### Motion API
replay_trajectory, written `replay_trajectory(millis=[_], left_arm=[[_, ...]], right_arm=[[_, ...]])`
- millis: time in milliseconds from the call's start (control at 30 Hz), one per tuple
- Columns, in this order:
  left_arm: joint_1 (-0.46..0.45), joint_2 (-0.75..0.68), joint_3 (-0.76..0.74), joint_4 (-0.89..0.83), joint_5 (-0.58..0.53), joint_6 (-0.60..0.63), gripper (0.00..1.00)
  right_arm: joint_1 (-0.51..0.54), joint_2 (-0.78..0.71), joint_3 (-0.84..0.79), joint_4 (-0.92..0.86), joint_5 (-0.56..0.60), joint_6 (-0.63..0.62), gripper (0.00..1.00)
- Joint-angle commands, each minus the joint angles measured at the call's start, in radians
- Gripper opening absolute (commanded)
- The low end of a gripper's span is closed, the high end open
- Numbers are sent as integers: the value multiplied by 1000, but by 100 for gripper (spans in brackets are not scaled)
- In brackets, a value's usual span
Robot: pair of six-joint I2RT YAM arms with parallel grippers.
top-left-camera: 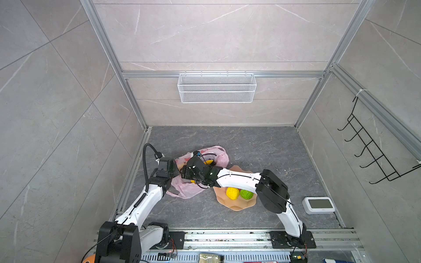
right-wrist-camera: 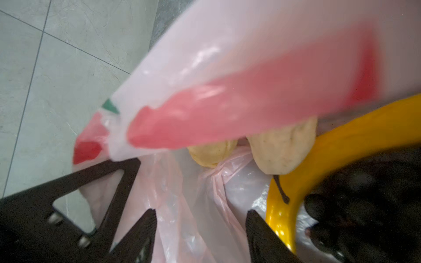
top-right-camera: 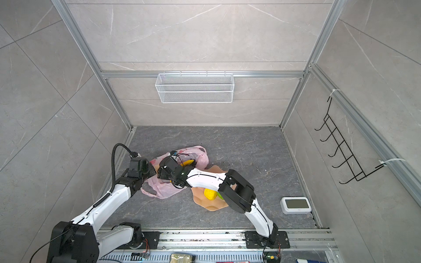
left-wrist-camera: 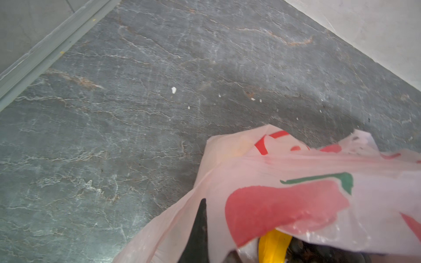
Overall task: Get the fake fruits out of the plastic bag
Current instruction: 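Reach the right gripper down into the bag beside the banana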
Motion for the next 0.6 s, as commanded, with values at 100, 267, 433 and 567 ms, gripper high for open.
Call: replay_trajectory(millis=[100, 267, 433, 567], left_arm=[[36, 28, 4, 11, 28, -33, 0], [60, 50, 5, 10, 52, -48, 0], [80, 66, -2, 25, 90, -63, 0], [82, 66, -11, 36, 108, -73, 0]], right_arm=[[-7, 113, 119, -7, -5, 80, 65], [-26, 194, 186, 9, -49, 117, 67], [-32, 254, 270, -34, -49, 120, 70], [-40, 307, 327, -42, -52, 125, 72]])
